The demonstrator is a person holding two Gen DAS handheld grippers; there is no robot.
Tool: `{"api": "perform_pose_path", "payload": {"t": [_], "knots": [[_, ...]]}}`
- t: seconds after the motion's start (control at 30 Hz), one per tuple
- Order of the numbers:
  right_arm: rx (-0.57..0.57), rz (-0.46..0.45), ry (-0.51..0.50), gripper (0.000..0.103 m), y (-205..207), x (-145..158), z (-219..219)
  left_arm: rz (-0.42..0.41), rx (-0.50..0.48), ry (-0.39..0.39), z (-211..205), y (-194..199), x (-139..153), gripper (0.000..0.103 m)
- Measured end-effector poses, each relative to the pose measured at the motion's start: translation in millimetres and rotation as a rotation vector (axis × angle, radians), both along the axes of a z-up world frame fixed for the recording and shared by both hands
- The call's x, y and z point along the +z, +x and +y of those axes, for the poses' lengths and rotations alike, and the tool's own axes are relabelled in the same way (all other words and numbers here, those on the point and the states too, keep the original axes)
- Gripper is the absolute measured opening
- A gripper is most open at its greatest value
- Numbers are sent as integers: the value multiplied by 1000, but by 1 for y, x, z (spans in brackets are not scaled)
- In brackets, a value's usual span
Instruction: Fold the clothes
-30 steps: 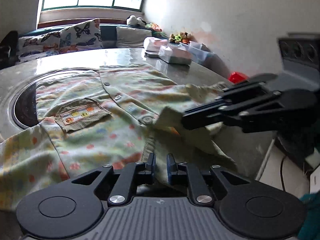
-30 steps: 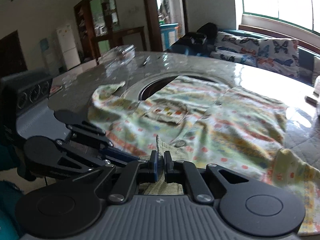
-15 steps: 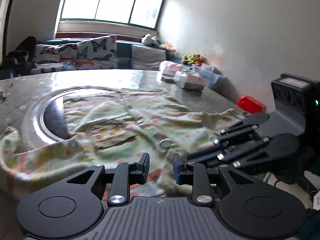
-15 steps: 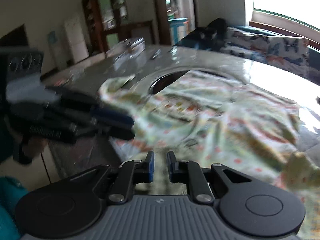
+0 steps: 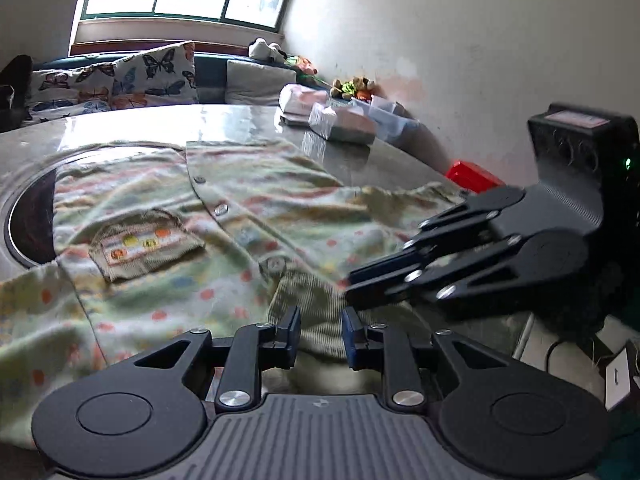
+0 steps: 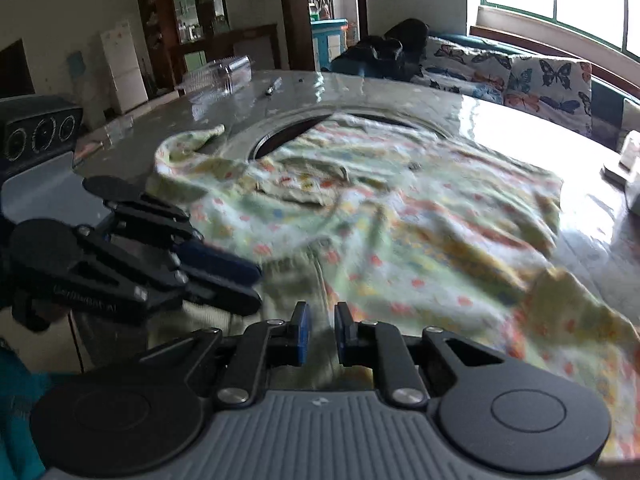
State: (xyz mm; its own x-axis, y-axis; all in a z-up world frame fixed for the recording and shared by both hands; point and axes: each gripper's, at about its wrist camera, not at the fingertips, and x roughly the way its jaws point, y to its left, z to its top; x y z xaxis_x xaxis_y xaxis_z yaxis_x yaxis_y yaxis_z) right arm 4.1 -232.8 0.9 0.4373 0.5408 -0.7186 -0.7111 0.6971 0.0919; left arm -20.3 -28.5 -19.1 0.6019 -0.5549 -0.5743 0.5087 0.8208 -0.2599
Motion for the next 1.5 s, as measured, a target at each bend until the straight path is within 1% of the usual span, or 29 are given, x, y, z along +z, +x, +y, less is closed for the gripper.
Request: {"api": "perform_pose_path", "payload": {"t": [0.1,0.17,0.27,0.4,0.53,0.6,0.67,0.73,0.83,0.93,1.07,1.17,1.23,1.3,1.33,1.4,1.5], "knots": [[7,-1,-27,13,-9,-2,-8,-17,-11,16,0,-6,-3,23],[3,-6,-24,13,-12,-2,-10,-26,-15,20,1,-9,-3,23],[11,-31,-6,13,-15,8,-8,-38,-10,14,6,-18,5,24],[63,-59,8,13,-14,16,5,-52,-2,2,17,-34,14,24],[115,-56,12,13,-10,11,24,-52,-13,27,14,-42,9,24],[134,-39,8,13,-8,6,32,-56,-18,39,12,-44,6,23],[158,-21,-9,14,-8,-3,40,-48,-11,23,16,-45,7,24],[164,-22,-13,15,-9,-4,41,-56,8,20,24,-46,11,26],[163,-21,-1,15,-7,0,42,-81,86,32,45,-46,20,26],[166,-11,-9,16,-5,-3,44,-108,208,47,72,-39,27,29],[166,-5,-12,17,-4,-4,44,-123,427,69,117,-20,34,34],[165,-3,-14,17,-4,-4,45,-128,607,122,154,-2,33,39],[162,-1,-12,17,-5,-4,45,-119,709,150,175,10,30,45],[157,3,-8,17,-4,-4,44,-102,795,190,193,21,24,45],[155,4,-6,17,-4,-4,44,-92,828,209,200,27,21,46],[152,6,-4,17,-4,-5,44,-68,855,242,210,35,13,46],[150,10,-4,18,-3,-4,44,-27,867,269,216,46,3,46]]}}
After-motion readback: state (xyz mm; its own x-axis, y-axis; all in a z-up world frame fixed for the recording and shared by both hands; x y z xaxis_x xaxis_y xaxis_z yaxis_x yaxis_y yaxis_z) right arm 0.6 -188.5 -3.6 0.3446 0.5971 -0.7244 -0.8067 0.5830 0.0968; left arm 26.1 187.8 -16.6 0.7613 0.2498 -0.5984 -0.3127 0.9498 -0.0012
